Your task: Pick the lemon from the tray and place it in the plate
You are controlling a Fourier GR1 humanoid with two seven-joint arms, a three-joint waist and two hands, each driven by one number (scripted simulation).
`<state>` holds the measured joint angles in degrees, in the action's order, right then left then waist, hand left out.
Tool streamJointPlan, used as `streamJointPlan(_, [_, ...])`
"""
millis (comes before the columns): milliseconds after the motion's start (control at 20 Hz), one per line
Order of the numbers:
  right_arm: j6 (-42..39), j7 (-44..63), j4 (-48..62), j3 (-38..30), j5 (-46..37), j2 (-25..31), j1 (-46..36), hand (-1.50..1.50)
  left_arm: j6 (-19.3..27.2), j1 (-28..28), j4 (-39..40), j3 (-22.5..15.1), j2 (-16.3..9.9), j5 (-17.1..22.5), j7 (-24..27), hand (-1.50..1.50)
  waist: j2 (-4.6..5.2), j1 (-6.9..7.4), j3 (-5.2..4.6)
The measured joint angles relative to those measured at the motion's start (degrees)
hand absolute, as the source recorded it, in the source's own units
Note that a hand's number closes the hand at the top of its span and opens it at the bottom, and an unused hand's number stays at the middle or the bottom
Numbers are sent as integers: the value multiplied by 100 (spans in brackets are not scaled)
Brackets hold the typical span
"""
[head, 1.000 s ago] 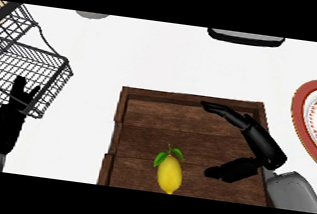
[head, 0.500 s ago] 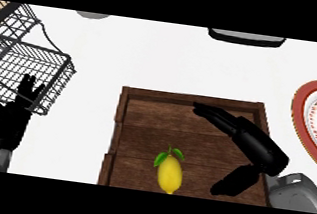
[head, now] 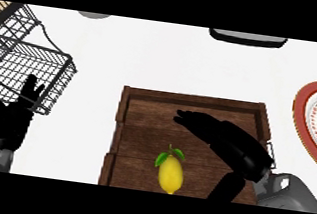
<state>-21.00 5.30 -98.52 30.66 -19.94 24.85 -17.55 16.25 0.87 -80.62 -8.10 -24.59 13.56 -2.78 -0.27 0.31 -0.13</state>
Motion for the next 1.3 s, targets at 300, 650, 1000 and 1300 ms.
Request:
streamJointPlan(300, [-283,528,9,313,-499,-70,-137,-150,24,14,-5,4,47,-79,-86,0,-3,16,31])
streamJointPlan(650, [-640,951,230,553,-824,-351,-330,-150,-16,67,-44,-9,49,-168,-277,0,2,37,26])
streamJointPlan(1000, [-824,1335,436,682,-1121,-784,-503,-150,-164,70,-85,19,41,-200,-381,0,6,42,28])
streamJointPlan(1300, [-671,1303,914,827,-1513,-1101,-589,-150,-203,75,-138,55,75,-233,-513,0,13,51,34])
